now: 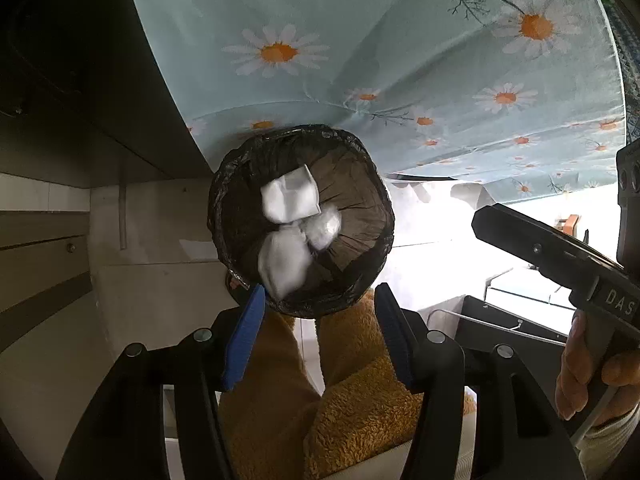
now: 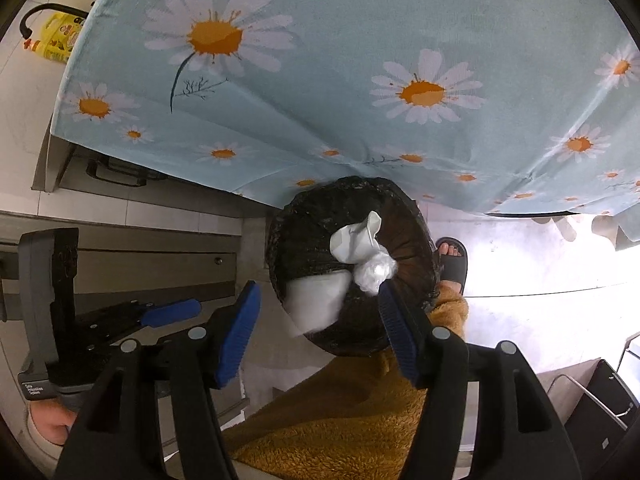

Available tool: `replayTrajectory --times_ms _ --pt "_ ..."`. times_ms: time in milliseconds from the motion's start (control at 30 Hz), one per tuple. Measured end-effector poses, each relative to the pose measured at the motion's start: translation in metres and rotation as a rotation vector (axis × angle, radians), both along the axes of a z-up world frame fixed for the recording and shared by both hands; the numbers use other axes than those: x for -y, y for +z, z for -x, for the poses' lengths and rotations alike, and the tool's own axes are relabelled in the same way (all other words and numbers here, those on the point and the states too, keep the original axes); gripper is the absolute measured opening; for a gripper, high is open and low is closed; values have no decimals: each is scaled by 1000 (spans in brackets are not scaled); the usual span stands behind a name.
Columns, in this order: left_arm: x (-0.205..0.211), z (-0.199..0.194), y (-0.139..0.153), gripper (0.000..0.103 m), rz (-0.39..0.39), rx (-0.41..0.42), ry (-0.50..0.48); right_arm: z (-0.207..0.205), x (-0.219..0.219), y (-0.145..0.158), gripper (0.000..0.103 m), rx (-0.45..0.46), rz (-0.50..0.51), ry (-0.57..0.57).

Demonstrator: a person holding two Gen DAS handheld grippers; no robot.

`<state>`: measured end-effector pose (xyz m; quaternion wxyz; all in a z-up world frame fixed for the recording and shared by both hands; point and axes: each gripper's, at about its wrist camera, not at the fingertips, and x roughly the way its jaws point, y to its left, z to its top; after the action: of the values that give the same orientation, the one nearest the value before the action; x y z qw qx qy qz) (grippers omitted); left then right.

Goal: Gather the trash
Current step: 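Open the left tool over the bin while the right tool opens, dropping both items, then raise both open tools from the bin back toward the counter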

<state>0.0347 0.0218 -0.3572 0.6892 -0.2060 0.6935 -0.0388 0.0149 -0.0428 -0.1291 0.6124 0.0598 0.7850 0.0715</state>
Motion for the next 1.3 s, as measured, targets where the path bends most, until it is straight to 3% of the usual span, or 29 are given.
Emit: replayTrajectory --times_ms 433,733,1000,1300 --pt "-12 -4 27 55 -12 48 -7 -7 -5 24 61 56 18 23" --pt "-25 -4 69 55 -26 141 6 -15 -14 58 61 115 12 15" --pt "-25 -7 113 55 -40 253 -40 -22 -23 95 61 203 23 18" --pt "-27 -9 148 55 -52 325 -52 -25 -27 133 65 307 30 7"
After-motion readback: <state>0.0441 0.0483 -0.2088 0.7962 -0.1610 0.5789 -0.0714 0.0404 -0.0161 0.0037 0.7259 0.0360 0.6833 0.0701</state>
